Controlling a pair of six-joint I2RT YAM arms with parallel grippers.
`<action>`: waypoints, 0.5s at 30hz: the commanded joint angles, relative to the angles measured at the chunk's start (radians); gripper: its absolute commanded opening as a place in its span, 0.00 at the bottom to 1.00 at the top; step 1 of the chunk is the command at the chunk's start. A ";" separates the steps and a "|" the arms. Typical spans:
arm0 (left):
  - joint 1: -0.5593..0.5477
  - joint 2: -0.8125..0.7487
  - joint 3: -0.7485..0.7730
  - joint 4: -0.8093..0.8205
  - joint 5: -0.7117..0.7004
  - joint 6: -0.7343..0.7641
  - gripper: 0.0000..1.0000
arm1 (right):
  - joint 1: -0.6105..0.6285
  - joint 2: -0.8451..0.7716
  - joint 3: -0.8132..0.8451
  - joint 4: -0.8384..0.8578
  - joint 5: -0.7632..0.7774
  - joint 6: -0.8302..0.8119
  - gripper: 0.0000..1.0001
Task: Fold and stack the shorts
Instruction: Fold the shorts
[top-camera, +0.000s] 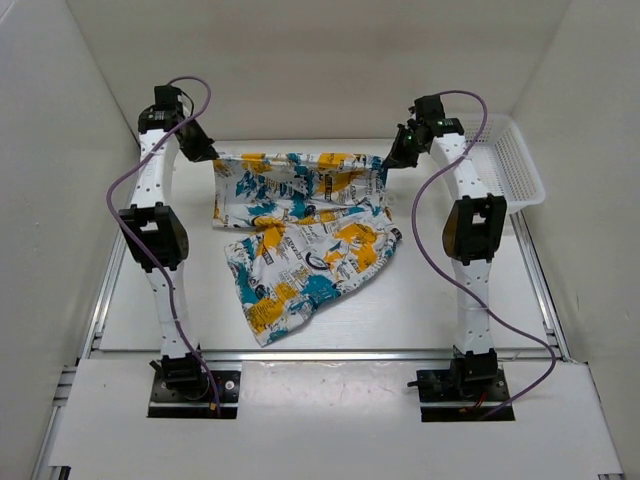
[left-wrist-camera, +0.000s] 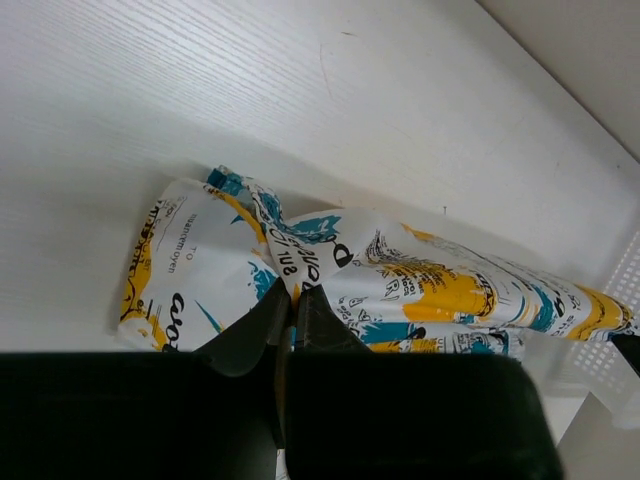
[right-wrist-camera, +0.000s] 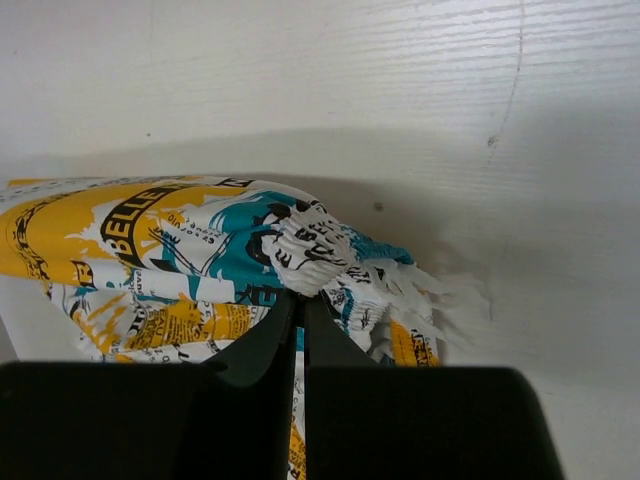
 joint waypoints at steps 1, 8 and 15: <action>0.038 -0.128 0.028 0.042 -0.072 0.020 0.10 | -0.026 -0.032 0.031 -0.017 0.024 -0.028 0.00; -0.011 -0.417 -0.275 0.062 -0.117 0.049 0.10 | -0.014 -0.250 -0.227 0.041 -0.009 -0.059 0.00; -0.145 -0.770 -0.714 0.105 -0.177 0.022 0.10 | -0.004 -0.516 -0.580 0.096 0.037 -0.068 0.00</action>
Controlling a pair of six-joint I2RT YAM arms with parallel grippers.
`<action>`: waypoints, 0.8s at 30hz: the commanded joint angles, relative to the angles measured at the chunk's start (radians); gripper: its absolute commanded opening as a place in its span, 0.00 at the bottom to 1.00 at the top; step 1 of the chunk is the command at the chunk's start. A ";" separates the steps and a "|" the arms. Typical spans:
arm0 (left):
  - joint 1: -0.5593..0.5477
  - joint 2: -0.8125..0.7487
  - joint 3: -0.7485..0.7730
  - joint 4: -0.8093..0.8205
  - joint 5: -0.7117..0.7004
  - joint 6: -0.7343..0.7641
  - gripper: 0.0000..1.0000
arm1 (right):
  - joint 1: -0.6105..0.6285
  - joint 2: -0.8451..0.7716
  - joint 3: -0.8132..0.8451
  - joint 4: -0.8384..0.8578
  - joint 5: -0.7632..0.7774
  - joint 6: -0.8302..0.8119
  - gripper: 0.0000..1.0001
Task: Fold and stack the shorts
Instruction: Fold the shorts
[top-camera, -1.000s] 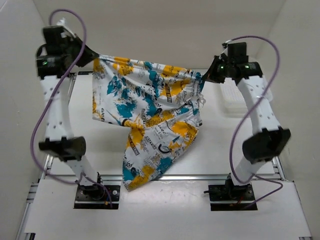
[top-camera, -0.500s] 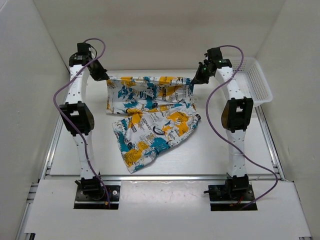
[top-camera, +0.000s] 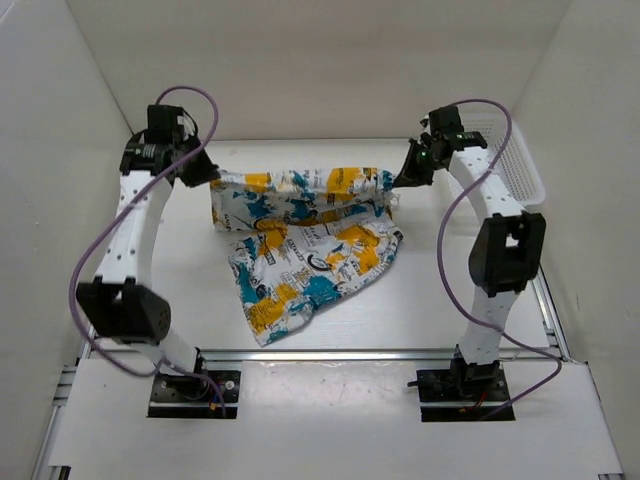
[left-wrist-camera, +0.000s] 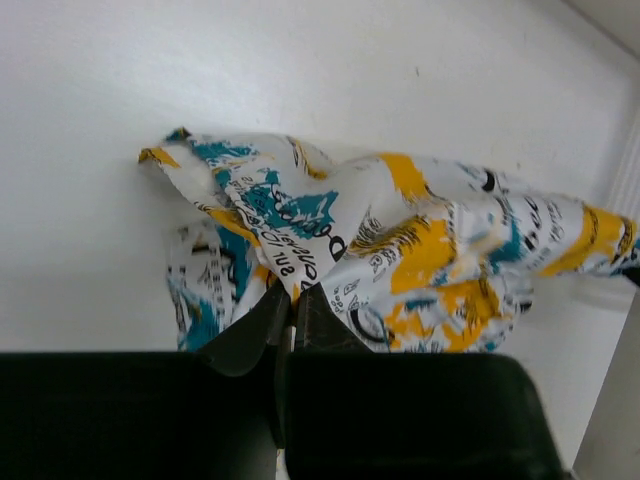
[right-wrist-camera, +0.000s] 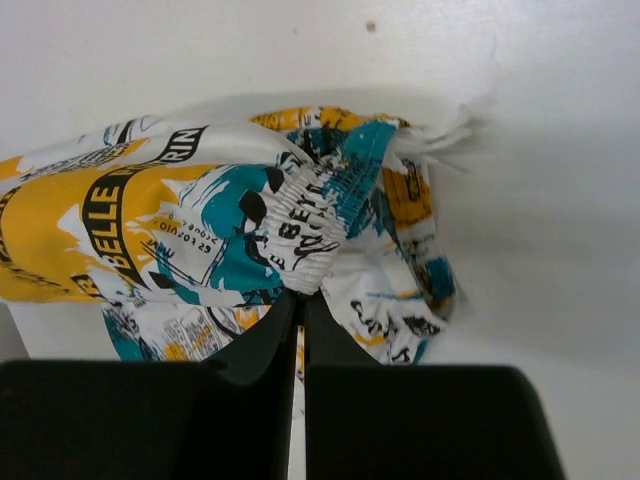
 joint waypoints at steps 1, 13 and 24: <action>-0.058 -0.163 -0.155 0.025 -0.066 -0.018 0.10 | -0.010 -0.139 -0.115 0.041 0.055 -0.042 0.00; -0.400 -0.709 -0.801 -0.011 -0.064 -0.350 0.10 | -0.010 -0.496 -0.606 0.061 0.176 -0.010 0.00; -0.524 -0.906 -1.033 -0.168 0.048 -0.412 0.19 | -0.010 -0.757 -0.878 -0.040 0.305 0.020 0.66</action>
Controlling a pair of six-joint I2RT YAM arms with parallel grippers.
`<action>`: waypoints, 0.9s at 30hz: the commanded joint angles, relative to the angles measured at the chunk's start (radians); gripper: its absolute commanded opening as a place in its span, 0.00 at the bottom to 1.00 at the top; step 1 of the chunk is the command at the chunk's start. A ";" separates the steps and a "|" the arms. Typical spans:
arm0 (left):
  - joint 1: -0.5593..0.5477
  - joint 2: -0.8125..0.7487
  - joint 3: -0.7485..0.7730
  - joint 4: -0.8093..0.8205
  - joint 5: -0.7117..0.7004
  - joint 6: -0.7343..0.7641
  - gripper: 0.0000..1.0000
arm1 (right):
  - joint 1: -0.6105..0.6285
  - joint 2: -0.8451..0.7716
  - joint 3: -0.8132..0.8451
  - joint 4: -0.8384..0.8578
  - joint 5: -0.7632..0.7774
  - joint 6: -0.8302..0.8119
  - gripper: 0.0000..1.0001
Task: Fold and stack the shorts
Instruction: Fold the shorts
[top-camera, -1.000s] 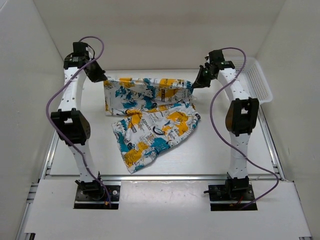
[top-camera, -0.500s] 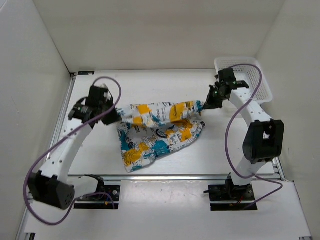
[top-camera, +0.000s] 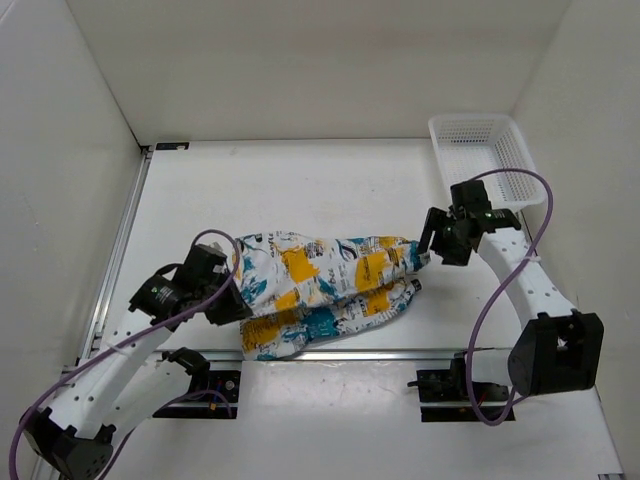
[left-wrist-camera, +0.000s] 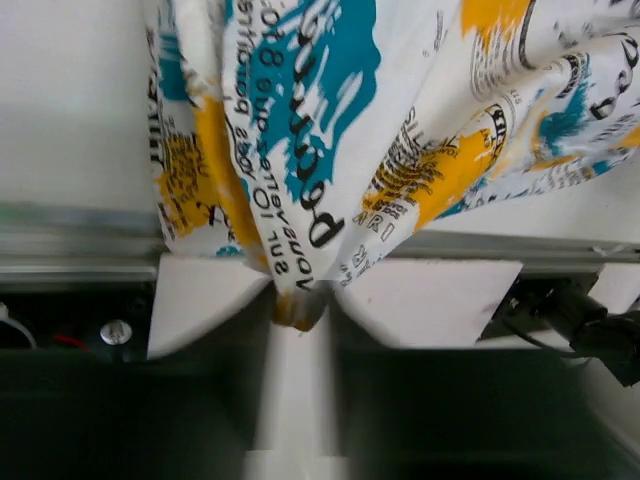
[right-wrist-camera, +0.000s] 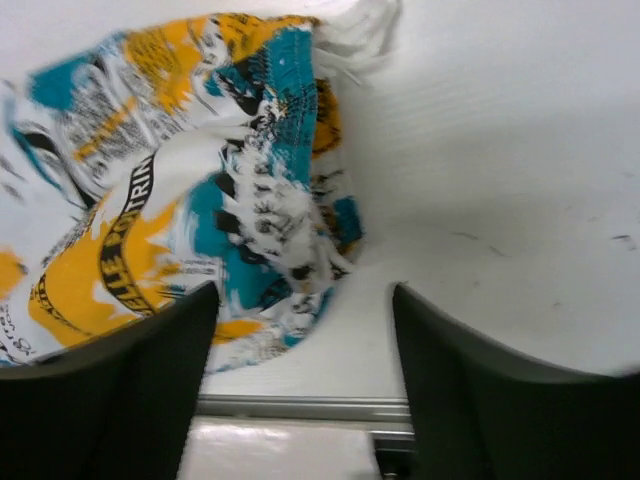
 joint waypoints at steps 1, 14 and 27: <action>-0.038 -0.009 -0.038 -0.057 0.092 0.004 0.63 | -0.004 -0.035 -0.046 -0.042 0.065 0.008 0.80; -0.019 0.448 0.326 0.088 -0.154 0.127 0.24 | 0.221 0.076 0.139 0.018 0.044 0.041 0.28; 0.073 1.025 0.430 0.260 -0.079 0.149 0.14 | 0.307 0.331 -0.079 0.243 -0.092 0.099 0.17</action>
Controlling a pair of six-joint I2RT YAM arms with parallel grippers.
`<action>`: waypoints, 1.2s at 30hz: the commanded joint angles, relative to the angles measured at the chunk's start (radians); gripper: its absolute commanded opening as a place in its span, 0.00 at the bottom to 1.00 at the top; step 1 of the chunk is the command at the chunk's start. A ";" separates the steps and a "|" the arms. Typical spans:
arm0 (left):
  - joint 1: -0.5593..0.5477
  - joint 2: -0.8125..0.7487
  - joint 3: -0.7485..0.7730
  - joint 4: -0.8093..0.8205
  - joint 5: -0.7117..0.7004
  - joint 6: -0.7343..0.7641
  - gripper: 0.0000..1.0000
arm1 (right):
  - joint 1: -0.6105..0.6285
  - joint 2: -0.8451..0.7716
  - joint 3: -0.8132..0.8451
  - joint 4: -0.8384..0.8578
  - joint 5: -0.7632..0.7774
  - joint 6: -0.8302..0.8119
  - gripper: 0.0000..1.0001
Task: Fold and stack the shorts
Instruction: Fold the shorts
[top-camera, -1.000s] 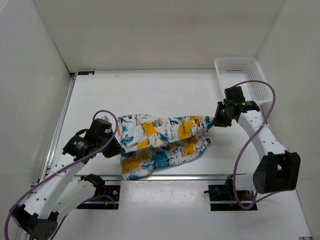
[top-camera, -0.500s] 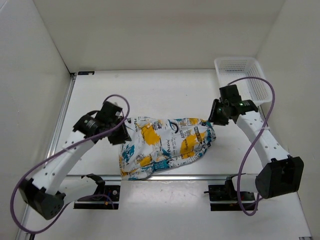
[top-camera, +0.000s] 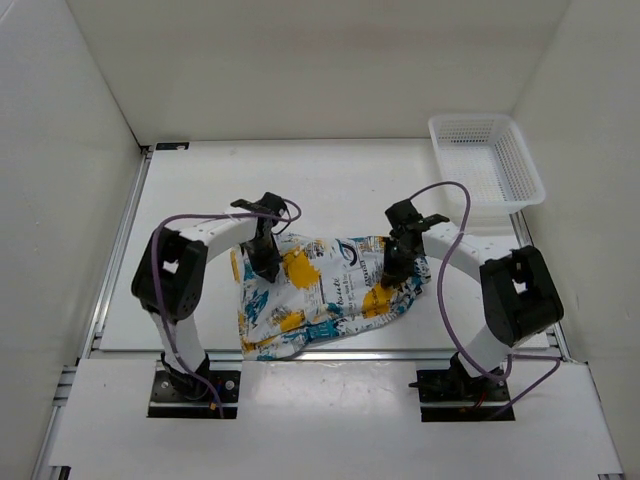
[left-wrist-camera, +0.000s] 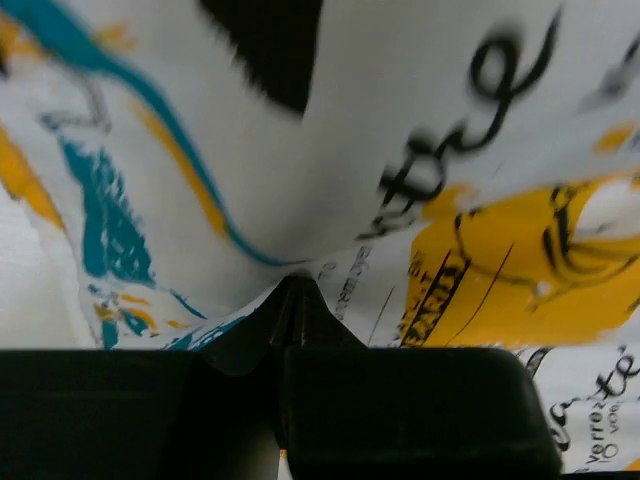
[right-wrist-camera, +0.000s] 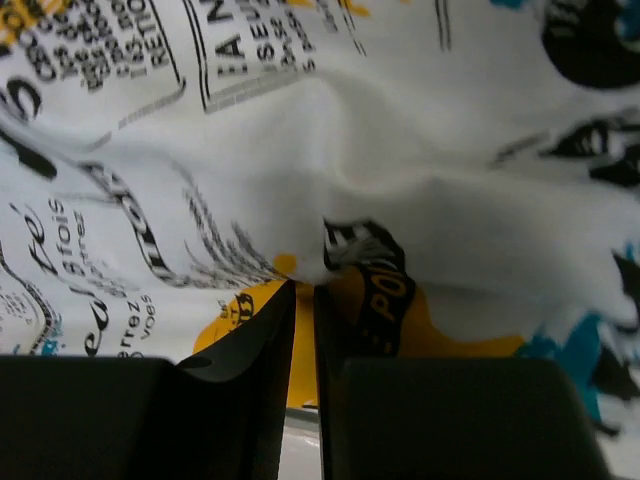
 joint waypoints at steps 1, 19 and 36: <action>0.041 0.045 0.128 0.049 0.006 0.033 0.14 | 0.000 0.053 0.009 0.099 -0.038 0.020 0.17; 0.279 0.374 1.024 -0.199 -0.018 0.254 0.60 | -0.064 0.311 0.650 -0.036 -0.039 -0.002 0.50; 0.295 -0.331 -0.169 -0.073 0.117 0.065 0.73 | -0.261 -0.020 0.242 -0.019 -0.032 -0.068 0.60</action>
